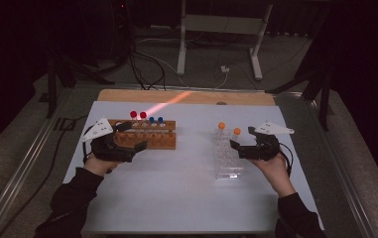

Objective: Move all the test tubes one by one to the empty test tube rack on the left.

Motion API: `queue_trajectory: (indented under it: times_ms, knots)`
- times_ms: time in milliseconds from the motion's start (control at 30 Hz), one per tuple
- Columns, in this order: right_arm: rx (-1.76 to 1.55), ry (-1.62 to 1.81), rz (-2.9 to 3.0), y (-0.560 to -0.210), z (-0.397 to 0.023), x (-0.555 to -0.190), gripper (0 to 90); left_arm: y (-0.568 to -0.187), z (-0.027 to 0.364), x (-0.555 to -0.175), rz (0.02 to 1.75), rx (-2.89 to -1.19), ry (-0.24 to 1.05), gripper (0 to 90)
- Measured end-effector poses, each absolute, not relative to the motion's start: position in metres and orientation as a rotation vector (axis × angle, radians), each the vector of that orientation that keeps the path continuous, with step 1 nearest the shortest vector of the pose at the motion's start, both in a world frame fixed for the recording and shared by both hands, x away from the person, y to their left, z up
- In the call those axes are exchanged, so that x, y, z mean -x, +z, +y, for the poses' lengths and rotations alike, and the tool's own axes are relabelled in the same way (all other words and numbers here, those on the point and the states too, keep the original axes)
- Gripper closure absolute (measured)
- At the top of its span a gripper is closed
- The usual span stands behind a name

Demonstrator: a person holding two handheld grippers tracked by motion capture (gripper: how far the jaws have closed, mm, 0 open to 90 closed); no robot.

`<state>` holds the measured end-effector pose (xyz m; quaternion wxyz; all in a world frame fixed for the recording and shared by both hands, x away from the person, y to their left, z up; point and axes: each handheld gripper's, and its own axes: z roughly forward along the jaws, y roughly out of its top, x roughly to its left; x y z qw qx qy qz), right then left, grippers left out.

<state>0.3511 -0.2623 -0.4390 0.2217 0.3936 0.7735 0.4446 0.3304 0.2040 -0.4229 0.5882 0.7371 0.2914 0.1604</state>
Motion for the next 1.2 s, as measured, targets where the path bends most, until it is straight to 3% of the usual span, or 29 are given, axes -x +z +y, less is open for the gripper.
queue_trajectory:
  times_ms: [67, 133, 333, 500, 633, 867, 1200]
  knots:
    - [-1.111, 1.199, 2.150, -0.447, -0.264, -0.355, 16.7, -0.423, 0.203, -0.329, 0.675, -1.722, 0.382, 4.6]
    - [-1.116, 1.169, 2.149, -0.453, -0.264, -0.357, 29.1, -0.423, 0.202, -0.328, 0.670, -1.726, 0.379, 4.6]
    - [-1.142, 1.135, 2.152, -0.464, -0.263, -0.364, 51.7, -0.423, 0.199, -0.326, 0.659, -1.737, 0.371, 4.6]
    - [-1.140, 1.137, 2.157, -0.468, -0.261, -0.370, 60.1, -0.424, 0.198, -0.326, 0.656, -1.745, 0.366, 4.6]
    - [-1.130, 1.118, 2.164, -0.471, -0.259, -0.372, 72.5, -0.424, 0.197, -0.326, 0.656, -1.745, 0.361, 4.6]
    - [-1.109, 1.125, 2.162, -0.465, -0.258, -0.370, 74.8, -0.424, 0.197, -0.326, 0.648, -1.749, 0.351, 4.6]
    - [-1.033, 1.191, 2.076, -0.427, -0.262, -0.353, 74.9, -0.422, 0.194, -0.325, 0.635, -1.756, 0.321, 4.6]
